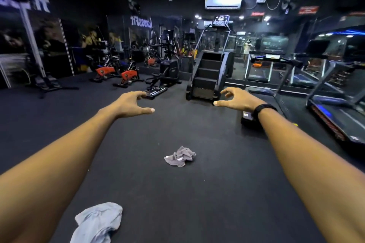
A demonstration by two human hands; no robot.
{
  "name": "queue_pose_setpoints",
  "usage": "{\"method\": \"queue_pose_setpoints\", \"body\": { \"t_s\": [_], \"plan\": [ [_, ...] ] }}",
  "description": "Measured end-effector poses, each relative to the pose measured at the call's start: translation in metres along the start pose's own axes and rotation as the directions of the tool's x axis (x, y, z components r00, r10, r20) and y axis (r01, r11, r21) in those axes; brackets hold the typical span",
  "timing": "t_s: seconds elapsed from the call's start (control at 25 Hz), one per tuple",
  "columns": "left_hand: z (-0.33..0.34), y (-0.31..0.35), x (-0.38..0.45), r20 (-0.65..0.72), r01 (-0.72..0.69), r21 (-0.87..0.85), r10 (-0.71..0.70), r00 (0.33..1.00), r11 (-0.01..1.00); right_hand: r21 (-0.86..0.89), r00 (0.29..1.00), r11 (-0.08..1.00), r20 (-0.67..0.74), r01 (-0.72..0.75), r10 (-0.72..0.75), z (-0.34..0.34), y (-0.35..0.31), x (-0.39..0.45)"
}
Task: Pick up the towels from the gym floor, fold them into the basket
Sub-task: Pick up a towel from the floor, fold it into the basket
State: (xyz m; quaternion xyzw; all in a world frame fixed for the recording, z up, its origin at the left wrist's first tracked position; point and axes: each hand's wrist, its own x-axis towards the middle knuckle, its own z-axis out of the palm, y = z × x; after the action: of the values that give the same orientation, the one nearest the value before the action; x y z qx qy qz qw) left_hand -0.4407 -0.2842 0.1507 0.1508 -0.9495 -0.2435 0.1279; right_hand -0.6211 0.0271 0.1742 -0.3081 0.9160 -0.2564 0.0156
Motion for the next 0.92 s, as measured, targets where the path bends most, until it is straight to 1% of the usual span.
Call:
{"method": "queue_pose_setpoints", "body": {
  "t_s": [0.28,0.4,0.56,0.68,0.92],
  "plan": [
    [0.012,0.020,0.177,-0.030,0.018,-0.043,-0.019,0.999,0.999,0.009,1.000,1.000,-0.007,0.014,-0.014,-0.050,0.053,0.173],
    [0.018,0.014,0.244,-0.027,0.037,-0.045,-0.038,0.999,0.998,0.023,1.000,1.000,0.002,0.010,-0.010,-0.054,0.067,0.242],
    [0.032,-0.010,0.323,-0.022,0.059,-0.050,-0.060,0.998,0.997,0.031,1.000,0.999,0.010,0.012,-0.012,-0.038,0.085,0.323],
    [0.047,-0.038,0.389,-0.019,0.056,-0.055,-0.057,0.998,0.997,0.016,1.000,1.000,0.023,0.020,-0.020,-0.014,0.097,0.392],
    [0.064,-0.107,0.545,0.024,0.038,-0.061,-0.036,0.999,0.997,0.019,0.998,1.000,0.058,-0.018,0.017,0.037,0.105,0.549]
  ]
}}
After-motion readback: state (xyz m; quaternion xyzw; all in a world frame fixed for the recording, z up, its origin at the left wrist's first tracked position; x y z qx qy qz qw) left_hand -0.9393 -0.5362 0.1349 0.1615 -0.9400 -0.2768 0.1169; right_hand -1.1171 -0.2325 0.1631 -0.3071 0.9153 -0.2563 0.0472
